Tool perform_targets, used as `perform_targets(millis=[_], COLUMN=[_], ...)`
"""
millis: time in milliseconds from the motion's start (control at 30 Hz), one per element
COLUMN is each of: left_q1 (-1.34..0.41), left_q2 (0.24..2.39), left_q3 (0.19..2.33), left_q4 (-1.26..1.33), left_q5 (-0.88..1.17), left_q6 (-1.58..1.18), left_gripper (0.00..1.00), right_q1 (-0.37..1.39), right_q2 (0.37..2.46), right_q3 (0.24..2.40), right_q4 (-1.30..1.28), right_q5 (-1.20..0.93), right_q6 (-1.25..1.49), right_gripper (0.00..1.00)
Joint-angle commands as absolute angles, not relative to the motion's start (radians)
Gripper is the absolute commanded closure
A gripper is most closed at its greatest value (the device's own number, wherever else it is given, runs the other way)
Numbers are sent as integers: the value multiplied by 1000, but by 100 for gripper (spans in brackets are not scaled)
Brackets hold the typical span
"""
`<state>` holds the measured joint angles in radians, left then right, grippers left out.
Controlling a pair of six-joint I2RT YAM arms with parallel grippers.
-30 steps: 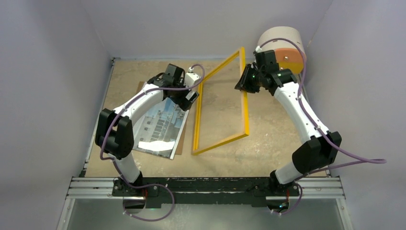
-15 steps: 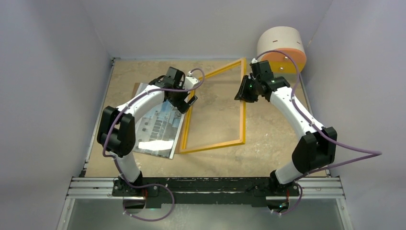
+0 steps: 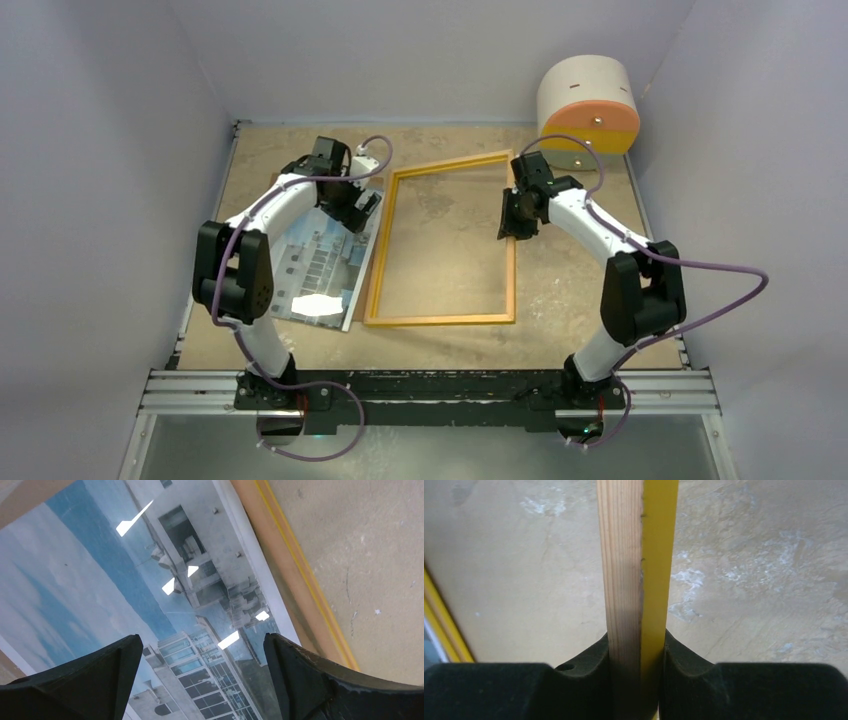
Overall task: Put the photo into the frame
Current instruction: Turn over the photo frame at the center of the board.
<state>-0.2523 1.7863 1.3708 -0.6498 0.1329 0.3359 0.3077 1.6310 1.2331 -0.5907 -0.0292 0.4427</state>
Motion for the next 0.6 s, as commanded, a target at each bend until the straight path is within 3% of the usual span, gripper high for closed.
perform_targets(millis=[0,567], left_q1=[-224,-199], left_q2=[1732,1779], left_q3=[1330,1230], left_q4=[-629,-549], left_q5=[167,98], left_q6=[382,458], left_gripper=[0,0], right_q1=[316,417], right_q2=[1646,1793], right_q3=[1217,1199], right_q4=[-576,-548], right_q5=[126,387], right_q6=[402,389], right_gripper=[100,100])
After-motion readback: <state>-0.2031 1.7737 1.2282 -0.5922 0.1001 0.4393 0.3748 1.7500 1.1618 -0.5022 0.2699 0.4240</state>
